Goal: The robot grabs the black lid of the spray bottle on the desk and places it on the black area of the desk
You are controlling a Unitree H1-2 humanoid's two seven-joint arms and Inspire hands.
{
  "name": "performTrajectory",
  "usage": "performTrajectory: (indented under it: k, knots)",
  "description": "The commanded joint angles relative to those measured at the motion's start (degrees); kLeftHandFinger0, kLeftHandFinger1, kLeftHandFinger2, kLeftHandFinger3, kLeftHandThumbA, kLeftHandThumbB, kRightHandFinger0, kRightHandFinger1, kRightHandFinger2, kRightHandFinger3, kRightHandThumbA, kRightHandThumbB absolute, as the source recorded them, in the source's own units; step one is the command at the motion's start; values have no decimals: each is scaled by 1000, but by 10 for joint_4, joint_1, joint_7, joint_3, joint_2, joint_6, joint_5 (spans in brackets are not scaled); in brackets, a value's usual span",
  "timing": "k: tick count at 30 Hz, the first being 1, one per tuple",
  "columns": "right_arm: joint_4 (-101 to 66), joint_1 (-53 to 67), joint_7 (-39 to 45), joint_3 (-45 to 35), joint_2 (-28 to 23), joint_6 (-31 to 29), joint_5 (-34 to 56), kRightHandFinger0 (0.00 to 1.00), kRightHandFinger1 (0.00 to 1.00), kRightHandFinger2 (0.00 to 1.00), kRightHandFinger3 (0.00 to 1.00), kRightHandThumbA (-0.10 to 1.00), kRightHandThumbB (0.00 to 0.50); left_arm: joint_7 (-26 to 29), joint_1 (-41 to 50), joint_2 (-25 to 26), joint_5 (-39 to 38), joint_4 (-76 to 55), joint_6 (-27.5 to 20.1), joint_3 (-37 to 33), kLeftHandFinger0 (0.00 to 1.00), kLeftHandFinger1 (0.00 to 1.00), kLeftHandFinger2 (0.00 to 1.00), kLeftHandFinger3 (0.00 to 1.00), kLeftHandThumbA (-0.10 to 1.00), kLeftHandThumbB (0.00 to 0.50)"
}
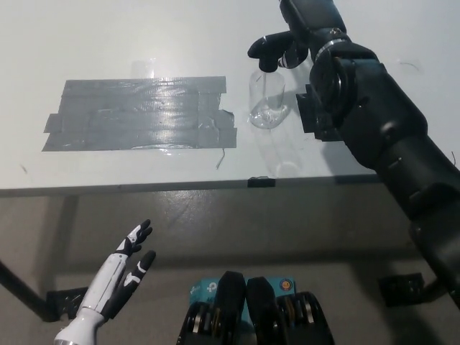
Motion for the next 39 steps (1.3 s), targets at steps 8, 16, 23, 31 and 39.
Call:
performTrajectory:
  k: [8, 16, 23, 31, 39]
  knots:
    - [90, -55, -78, -1, 20, -86, 24, 52, 76, 178, 345, 268, 222, -9, -18, 15, 8, -18, -7, 0, 1000, 1000, 1000, 1000, 1000, 59]
    - [136, -49, -118, 19, 19, -95, 19, 0, 338, 618, 606, 130, 154, -16, -22, 17, 3, -19, -1, -2, 1000, 1000, 1000, 1000, 1000, 70]
    - [144, -59, -146, 18, 10, -113, 27, 0, 349, 613, 653, 232, 130, -21, -35, 16, 0, -13, 2, -4, 1000, 1000, 1000, 1000, 1000, 66]
    - [122, -68, -149, 5, 2, -133, 44, 0, 279, 476, 509, 367, 107, -24, -41, 16, -2, -9, 1, -4, 1000, 1000, 1000, 1000, 1000, 60]
    - [106, -78, -140, -28, -5, -162, 78, 0, 245, 440, 408, 550, 60, -27, -45, 18, 1, -8, 4, -5, 1000, 1000, 1000, 1000, 1000, 63]
